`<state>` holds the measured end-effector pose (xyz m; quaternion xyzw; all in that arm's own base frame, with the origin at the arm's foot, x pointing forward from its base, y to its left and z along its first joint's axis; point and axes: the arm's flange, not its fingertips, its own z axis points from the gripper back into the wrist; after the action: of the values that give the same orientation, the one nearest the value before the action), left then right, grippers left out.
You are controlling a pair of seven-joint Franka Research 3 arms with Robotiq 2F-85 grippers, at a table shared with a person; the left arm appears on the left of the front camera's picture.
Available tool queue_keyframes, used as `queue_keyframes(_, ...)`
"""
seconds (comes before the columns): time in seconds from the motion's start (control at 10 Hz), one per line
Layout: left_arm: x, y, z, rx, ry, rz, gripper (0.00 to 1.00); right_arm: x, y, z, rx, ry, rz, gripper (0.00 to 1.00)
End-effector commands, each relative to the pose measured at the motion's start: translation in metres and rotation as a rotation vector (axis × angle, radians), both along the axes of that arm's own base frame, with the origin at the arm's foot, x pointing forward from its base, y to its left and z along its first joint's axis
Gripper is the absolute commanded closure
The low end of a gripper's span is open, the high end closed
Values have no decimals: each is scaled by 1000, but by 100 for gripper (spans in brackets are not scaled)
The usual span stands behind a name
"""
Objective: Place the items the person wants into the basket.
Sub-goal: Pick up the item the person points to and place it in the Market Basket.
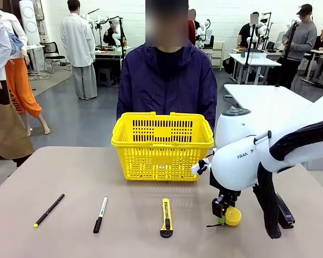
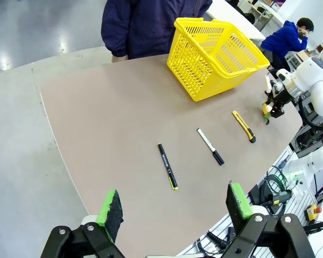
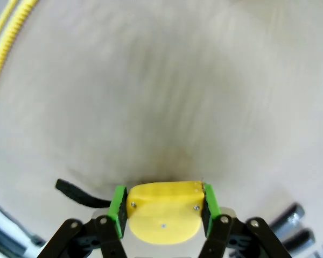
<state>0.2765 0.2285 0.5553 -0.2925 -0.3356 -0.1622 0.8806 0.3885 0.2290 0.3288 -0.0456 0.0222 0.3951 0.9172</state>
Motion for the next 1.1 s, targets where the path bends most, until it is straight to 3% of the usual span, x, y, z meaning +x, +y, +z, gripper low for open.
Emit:
queue_keyframes(0.0, 0, 2, 1, -4, -20, -15, 0, -54, 23, 86, -40, -50, -70, 100)
queue_keyframes(0.2, 0, 2, 1, -4, -20, -15, 0, -79, 46, 177, -100, -133, -99, 100)
queue_keyframes(0.3, 0, 2, 1, -4, -20, -15, 0, -81, 57, 222, -104, -143, -132, 100)
queue_keyframes(0.5, 0, 2, 1, -4, -20, -15, 0, -77, 79, 290, -41, -244, -158, 100)
queue_keyframes(0.7, 0, 2, 1, -4, -20, -15, 0, -39, 104, 338, 68, -339, -186, 100)
queue_keyframes(1.0, 0, 2, 1, -4, -20, -15, 0, 65, 115, 356, 161, -384, -295, 100)
